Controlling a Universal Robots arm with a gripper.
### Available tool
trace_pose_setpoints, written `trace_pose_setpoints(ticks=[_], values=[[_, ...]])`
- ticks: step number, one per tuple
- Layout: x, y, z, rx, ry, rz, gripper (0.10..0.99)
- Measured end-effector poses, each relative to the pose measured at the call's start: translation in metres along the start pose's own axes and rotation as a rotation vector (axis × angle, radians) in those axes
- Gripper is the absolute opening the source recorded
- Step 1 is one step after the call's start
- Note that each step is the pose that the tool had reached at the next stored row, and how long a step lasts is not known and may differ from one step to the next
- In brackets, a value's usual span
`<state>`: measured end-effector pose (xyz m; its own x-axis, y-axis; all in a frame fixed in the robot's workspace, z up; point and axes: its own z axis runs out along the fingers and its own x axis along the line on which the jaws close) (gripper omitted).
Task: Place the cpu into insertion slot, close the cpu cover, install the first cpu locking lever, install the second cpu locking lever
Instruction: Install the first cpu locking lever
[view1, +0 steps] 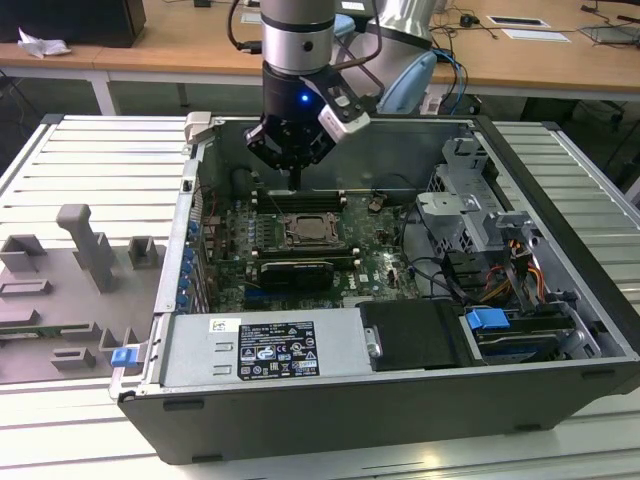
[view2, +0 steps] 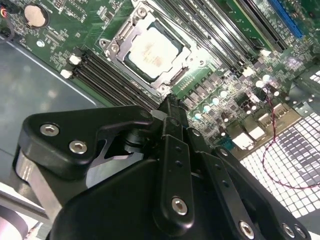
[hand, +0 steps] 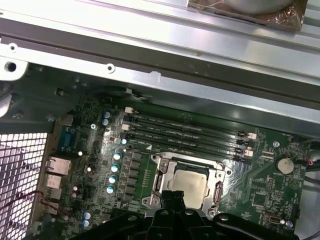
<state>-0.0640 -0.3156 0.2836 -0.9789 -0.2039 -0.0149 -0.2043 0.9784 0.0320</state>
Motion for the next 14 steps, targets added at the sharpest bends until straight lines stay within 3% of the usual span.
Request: trace_pose_setpoints(ticks=[14], values=[[0.0201,0.004,0.0009,0.0,-0.0001,0.0,0.106]])
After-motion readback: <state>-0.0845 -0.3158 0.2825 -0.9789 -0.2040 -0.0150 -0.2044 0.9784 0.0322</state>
